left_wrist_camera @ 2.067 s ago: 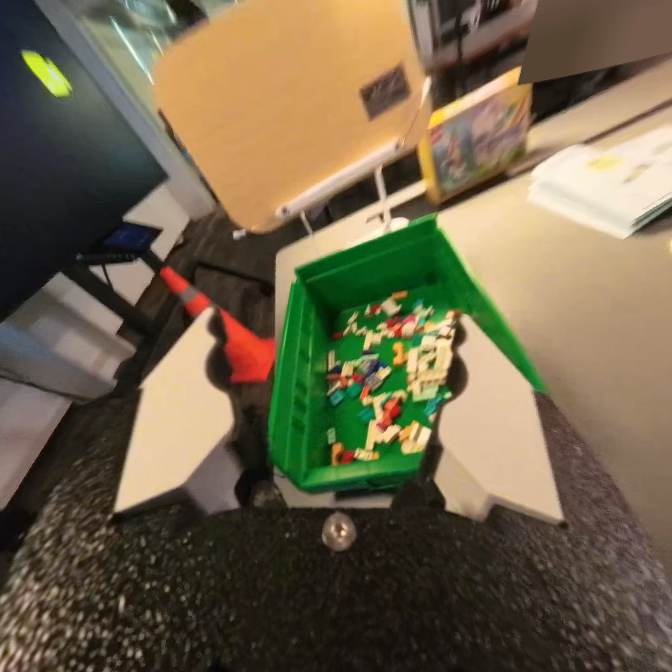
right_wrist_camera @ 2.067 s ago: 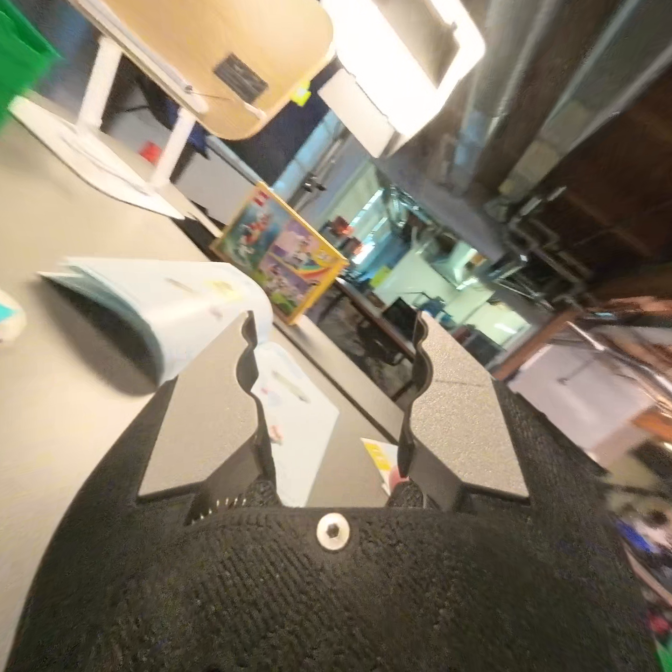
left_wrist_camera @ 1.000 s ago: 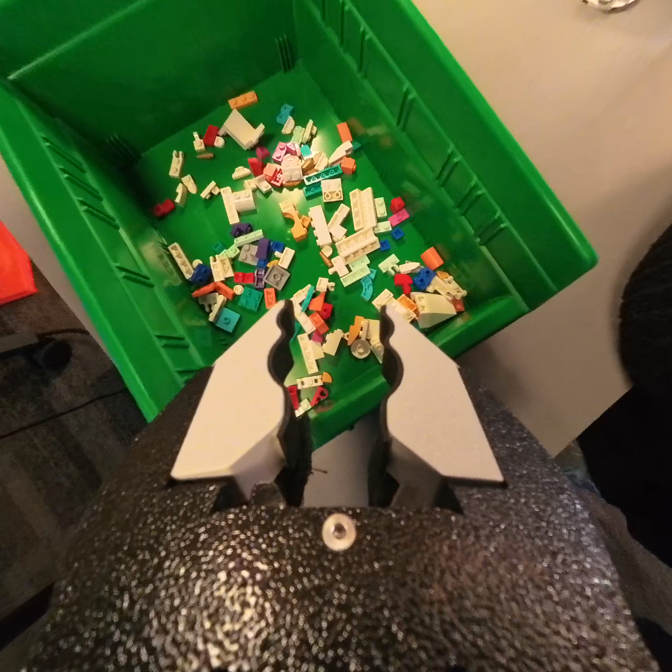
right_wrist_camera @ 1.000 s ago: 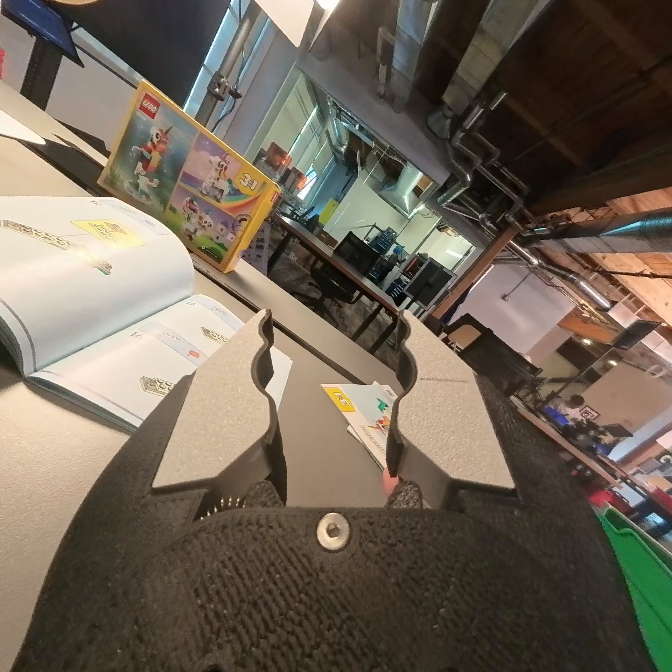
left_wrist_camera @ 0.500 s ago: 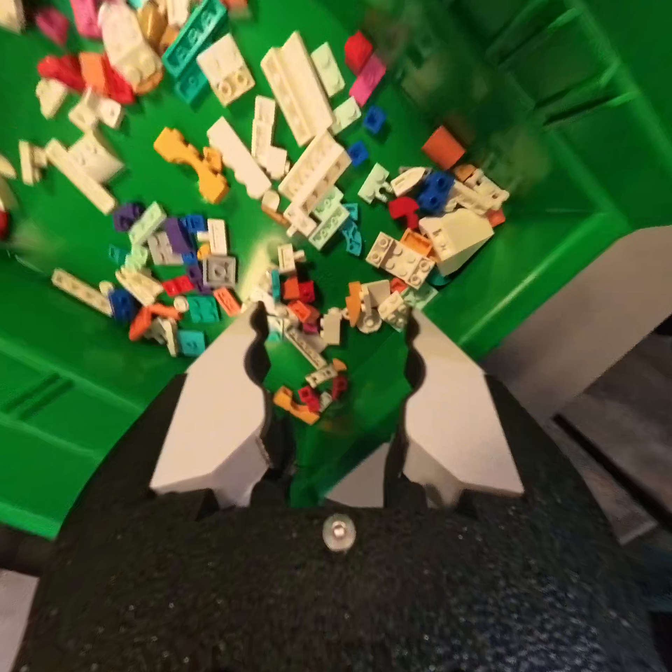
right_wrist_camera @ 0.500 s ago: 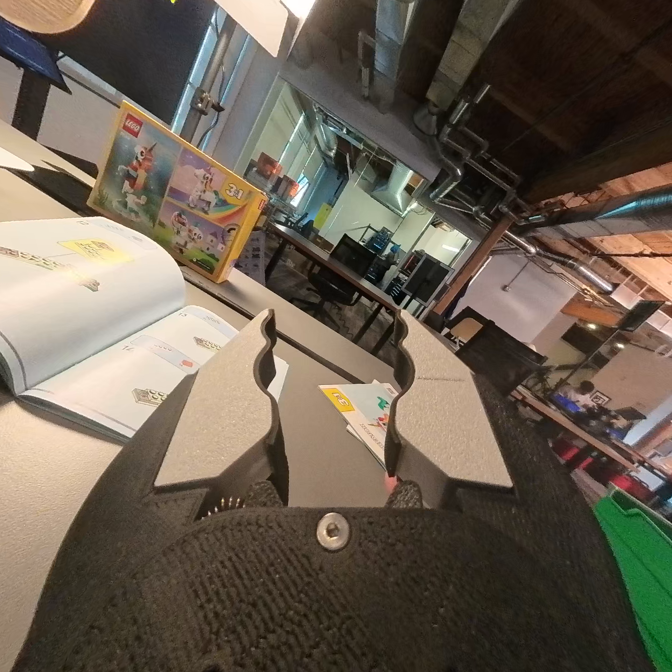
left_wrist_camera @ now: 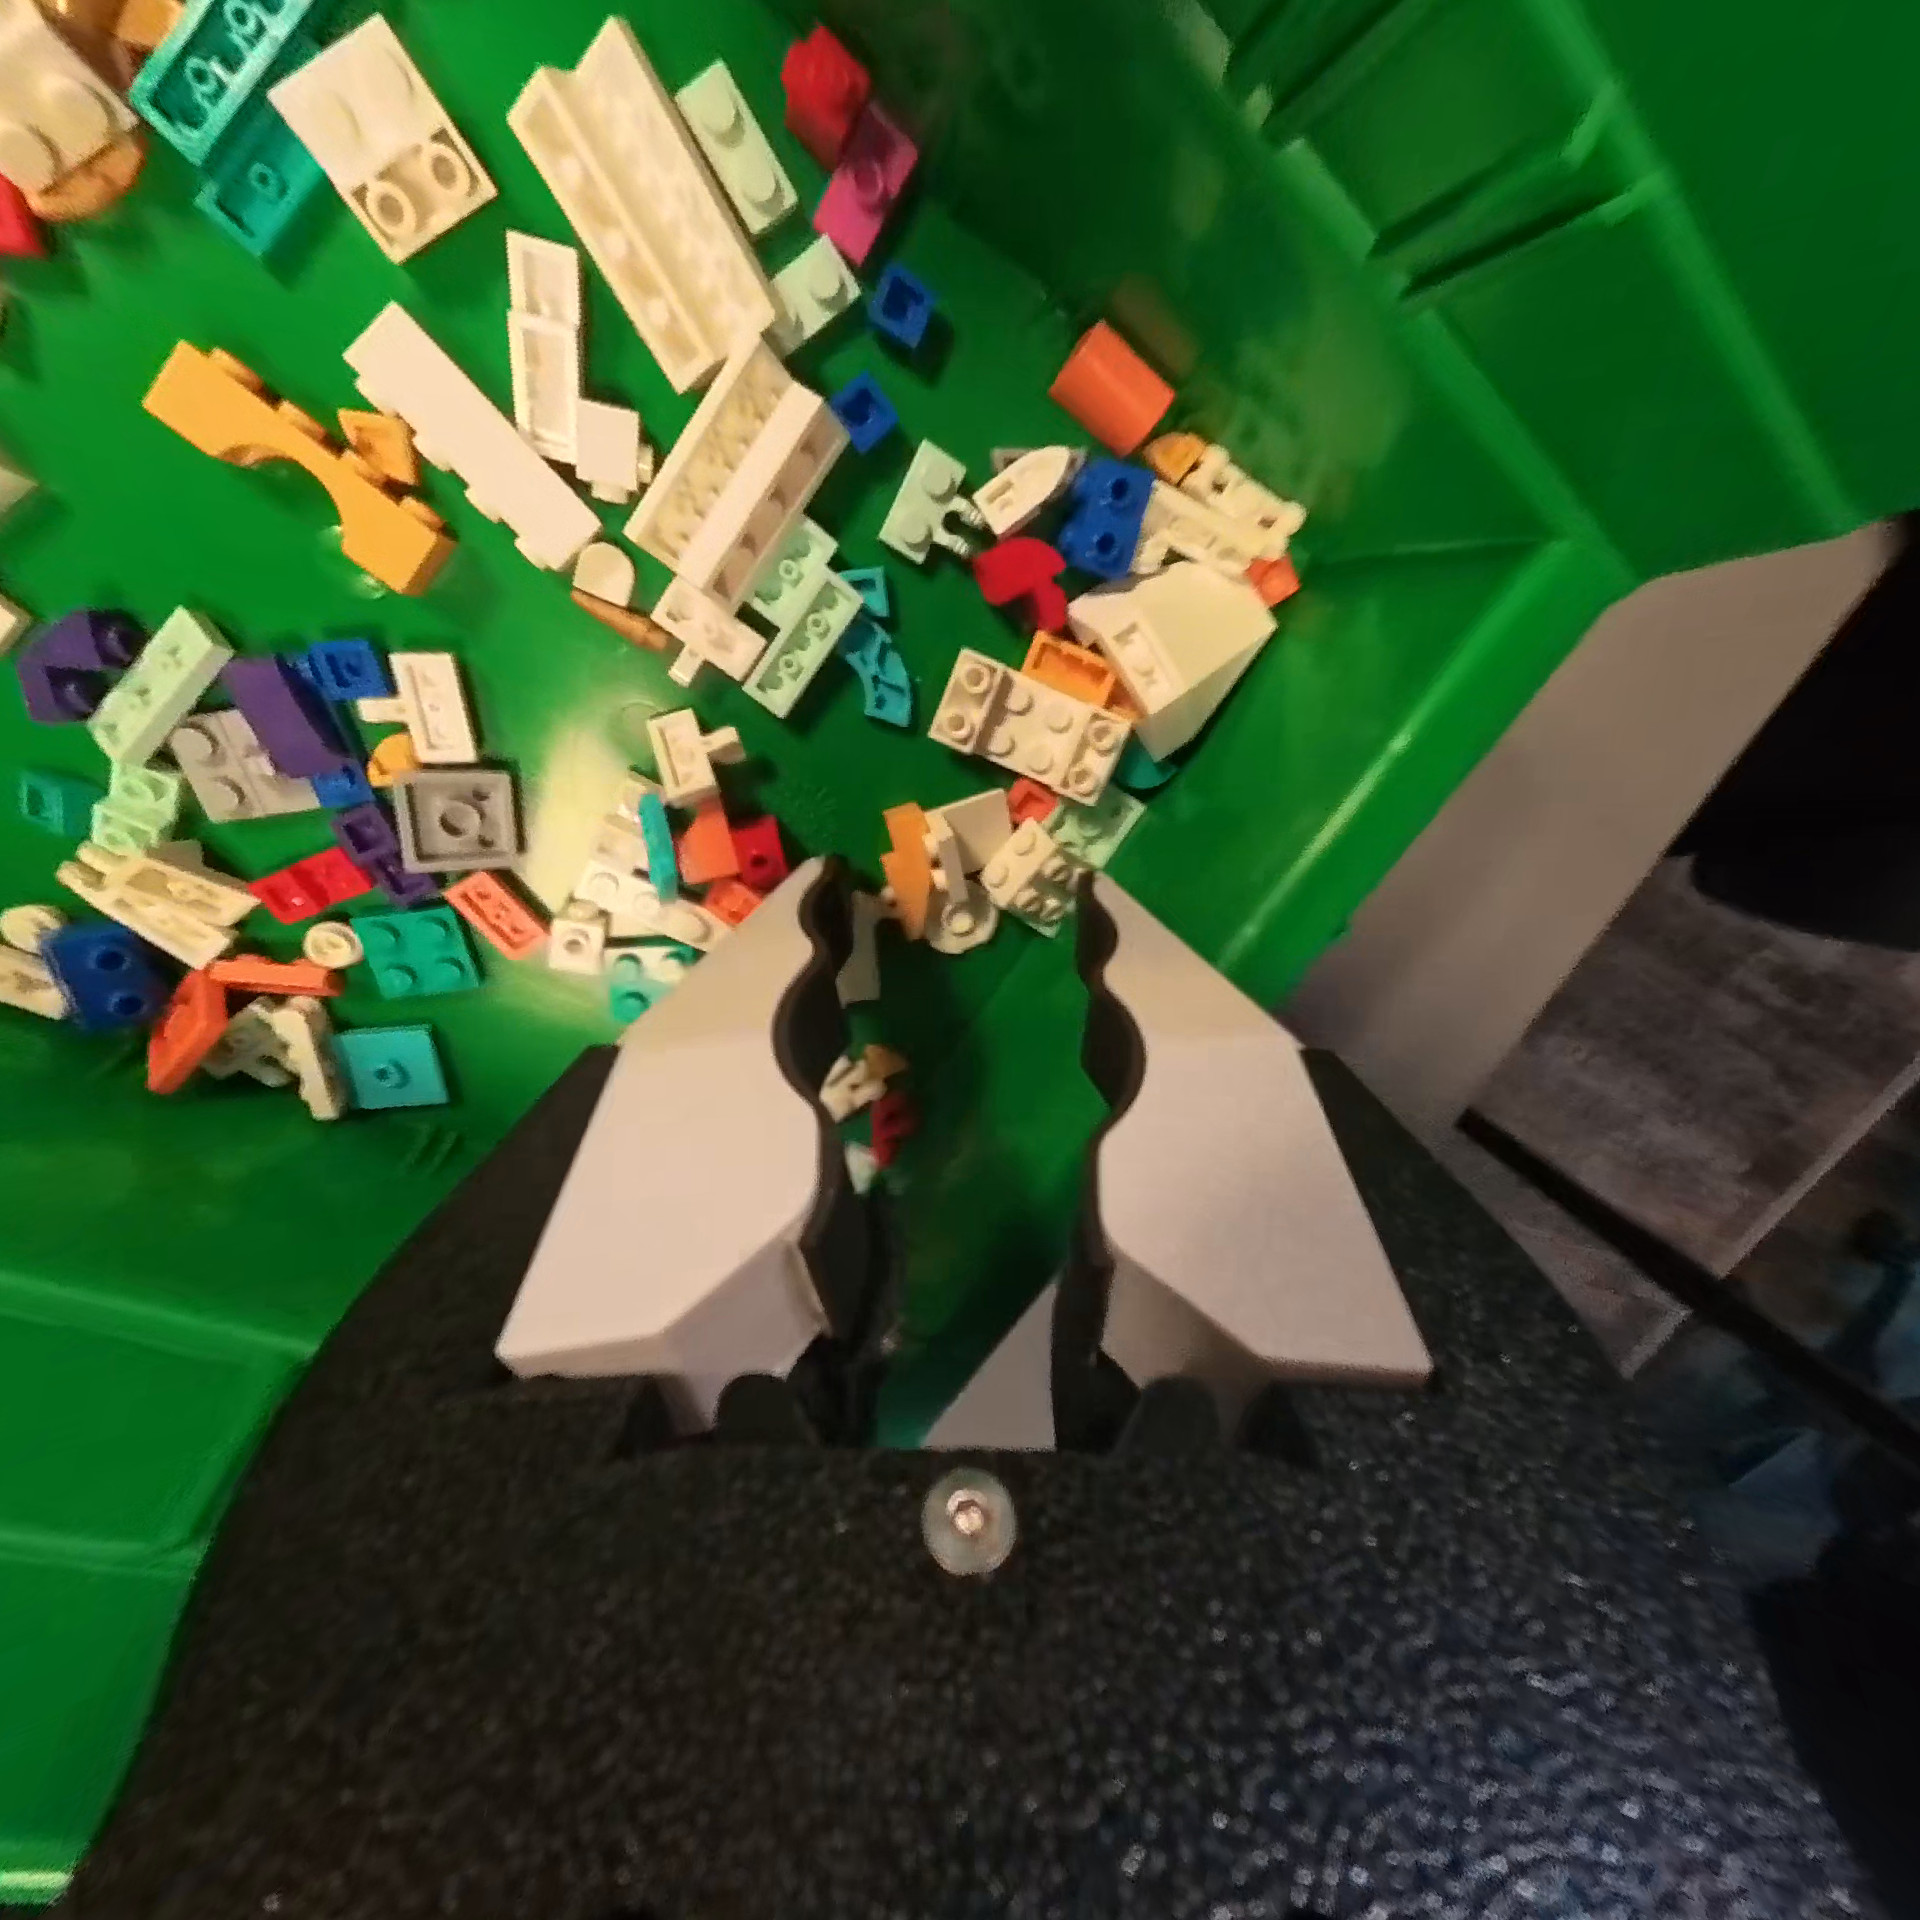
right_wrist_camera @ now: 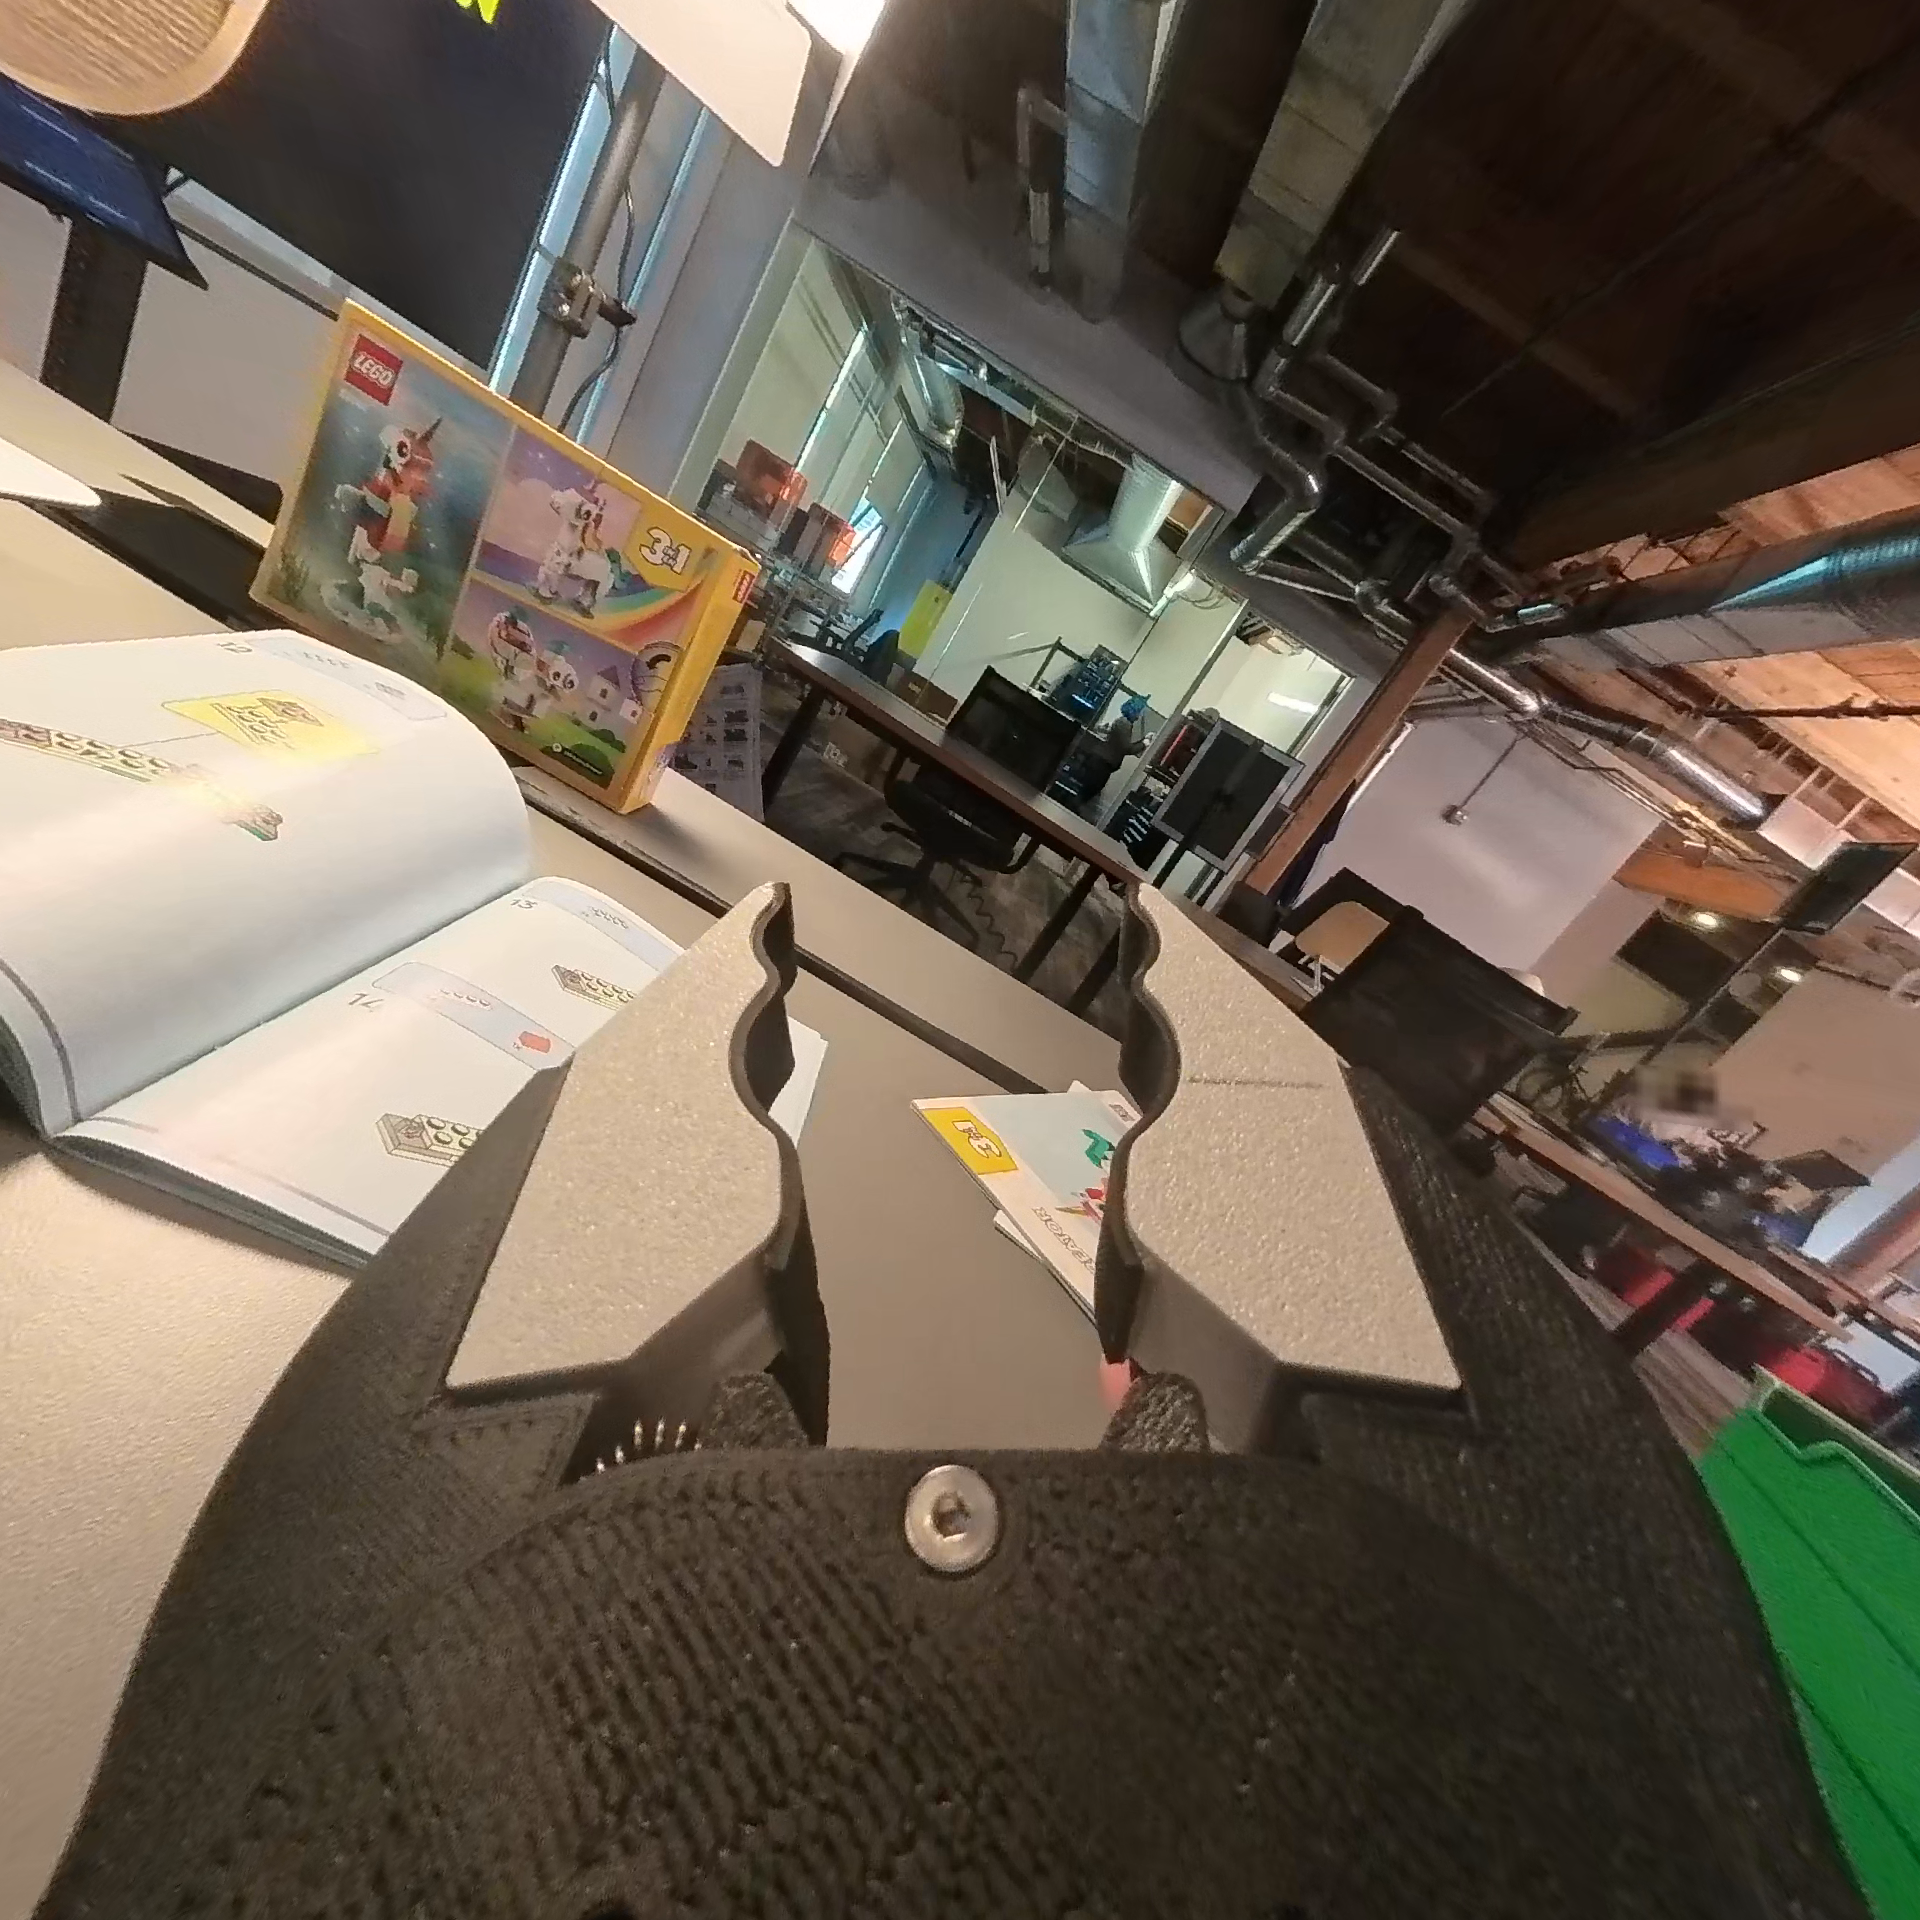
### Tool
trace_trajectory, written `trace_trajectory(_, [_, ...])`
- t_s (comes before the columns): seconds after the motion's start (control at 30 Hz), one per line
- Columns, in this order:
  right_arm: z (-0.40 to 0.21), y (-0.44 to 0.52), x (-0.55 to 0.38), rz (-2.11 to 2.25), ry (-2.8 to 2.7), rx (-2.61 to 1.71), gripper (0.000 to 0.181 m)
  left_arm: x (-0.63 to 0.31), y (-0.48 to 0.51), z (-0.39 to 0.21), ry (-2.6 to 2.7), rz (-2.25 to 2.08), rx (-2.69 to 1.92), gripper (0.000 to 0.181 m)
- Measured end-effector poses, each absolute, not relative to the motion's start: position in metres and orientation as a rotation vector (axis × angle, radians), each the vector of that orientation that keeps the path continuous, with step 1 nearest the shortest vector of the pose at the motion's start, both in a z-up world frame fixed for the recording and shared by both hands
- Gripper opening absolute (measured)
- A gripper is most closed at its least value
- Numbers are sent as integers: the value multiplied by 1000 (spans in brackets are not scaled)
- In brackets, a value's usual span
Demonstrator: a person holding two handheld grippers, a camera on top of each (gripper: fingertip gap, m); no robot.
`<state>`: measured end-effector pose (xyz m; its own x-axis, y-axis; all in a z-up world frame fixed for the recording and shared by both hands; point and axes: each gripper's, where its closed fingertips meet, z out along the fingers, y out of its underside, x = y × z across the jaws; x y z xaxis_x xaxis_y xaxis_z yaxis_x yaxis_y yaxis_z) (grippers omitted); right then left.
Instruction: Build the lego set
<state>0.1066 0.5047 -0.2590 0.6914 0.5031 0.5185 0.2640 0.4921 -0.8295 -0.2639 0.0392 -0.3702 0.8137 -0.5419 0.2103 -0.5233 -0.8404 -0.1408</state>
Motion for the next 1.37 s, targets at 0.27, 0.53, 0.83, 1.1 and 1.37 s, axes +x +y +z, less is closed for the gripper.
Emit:
trace_trajectory(0.27, [-260,506,107,167,-833,-1086,61,-290,68,-361,885,14,-2821,31])
trace_trajectory(0.53, [-260,506,106,165,-837,-1087,60,-259,58,-349,855,-302,-2791,21])
trace_trajectory(0.83, [-260,507,108,168,-831,-1086,60,-248,46,-365,466,-362,-2987,21])
trace_trajectory(1.1, [-260,507,107,168,-836,-1087,59,-257,43,-369,165,-203,-2991,35])
trace_trajectory(1.37, [-260,507,107,169,-833,-1085,59,-265,47,-371,54,-145,-2971,46])
